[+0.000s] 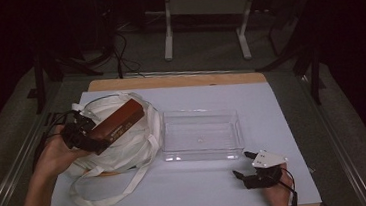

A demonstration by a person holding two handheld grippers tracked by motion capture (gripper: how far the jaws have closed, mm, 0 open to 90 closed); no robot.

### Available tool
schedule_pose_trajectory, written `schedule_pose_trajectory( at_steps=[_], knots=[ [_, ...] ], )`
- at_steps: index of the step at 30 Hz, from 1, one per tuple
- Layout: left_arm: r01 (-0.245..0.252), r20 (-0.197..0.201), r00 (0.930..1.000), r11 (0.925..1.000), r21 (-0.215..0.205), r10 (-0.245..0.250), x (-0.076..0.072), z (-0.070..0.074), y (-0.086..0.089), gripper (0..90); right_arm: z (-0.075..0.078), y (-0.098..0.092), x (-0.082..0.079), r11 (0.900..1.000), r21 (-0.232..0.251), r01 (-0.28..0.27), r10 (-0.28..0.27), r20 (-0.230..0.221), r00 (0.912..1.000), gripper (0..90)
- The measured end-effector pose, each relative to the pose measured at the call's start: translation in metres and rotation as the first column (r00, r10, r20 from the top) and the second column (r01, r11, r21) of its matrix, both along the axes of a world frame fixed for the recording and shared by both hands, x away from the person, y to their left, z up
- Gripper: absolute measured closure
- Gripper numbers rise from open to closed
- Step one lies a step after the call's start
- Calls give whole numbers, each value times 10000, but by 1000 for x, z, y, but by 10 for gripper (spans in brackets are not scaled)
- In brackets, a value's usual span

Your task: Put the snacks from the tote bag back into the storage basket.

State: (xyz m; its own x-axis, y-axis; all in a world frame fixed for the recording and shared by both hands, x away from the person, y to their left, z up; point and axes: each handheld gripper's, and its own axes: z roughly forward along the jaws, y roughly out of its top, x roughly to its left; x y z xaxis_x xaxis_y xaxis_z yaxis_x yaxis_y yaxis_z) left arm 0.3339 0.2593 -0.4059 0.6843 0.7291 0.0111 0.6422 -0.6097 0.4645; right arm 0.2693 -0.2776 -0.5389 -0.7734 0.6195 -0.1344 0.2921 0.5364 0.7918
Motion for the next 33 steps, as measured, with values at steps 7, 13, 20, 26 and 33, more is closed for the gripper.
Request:
schedule_pose_trajectory(
  at_steps=[7,13,20,26,33],
  knots=[
    [136,161,9998,9999,-80,-135,-1,9,0,440,0,0,0,10000,-5,1,-1,0,10000,206],
    [382,655,9972,9992,-115,-374,-2,18,-2,440,0,0,0,10000,-16,5,-5,12,10000,207],
    [957,693,9929,9951,234,-971,0,19,-12,440,0,0,0,10000,-24,7,-7,7,10000,206],
    [1227,673,9899,9917,374,-1250,4,18,-19,440,0,0,0,10000,-3,6,-6,12,10000,207],
    [1604,638,9847,9864,361,-1624,6,18,-27,440,0,0,0,10000,-4,8,-8,15,10000,206]
  ],
)
